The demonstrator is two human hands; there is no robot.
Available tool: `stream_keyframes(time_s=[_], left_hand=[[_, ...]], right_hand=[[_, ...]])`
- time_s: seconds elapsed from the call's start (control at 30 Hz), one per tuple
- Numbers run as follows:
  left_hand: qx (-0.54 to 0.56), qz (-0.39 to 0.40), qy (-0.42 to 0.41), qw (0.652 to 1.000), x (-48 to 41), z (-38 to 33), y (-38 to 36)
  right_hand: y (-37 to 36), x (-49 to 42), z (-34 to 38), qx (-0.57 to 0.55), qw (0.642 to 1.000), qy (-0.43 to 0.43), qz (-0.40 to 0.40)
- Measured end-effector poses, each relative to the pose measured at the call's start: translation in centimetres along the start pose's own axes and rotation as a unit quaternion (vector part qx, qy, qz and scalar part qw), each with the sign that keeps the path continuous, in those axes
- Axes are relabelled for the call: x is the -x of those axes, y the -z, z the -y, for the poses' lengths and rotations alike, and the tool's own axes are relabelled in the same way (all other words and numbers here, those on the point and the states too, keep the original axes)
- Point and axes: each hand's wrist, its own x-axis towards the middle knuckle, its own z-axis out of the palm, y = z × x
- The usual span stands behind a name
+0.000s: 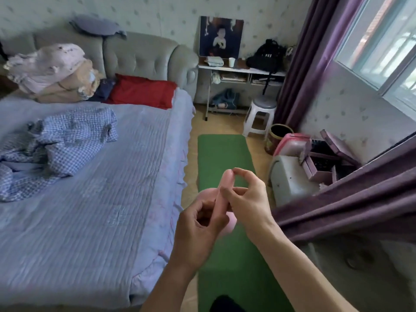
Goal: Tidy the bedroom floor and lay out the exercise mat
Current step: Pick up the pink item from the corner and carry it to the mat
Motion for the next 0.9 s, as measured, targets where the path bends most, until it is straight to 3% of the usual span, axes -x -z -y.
stream_keyframes(time_s=[0.23, 0.53, 0.9], left_hand=[[0.004, -0.063, 0.047, 0.997, -6.6, 0.8, 3.6], [-0.058, -0.102, 0.058, 0.991, -22.1, 2.8, 2.8], [-0.036, -0.110, 0.055, 0.992, -40.4, 1.2, 0.9]], right_hand=[[-6.0, -7.2, 0.8, 0.014, 0.999, -0.022, 0.048], [-8.7, -23.4, 2.4, 0.018, 0.995, -0.042, 0.093], [-9.3, -40.8, 8.6, 0.014, 0.997, -0.013, 0.078]])
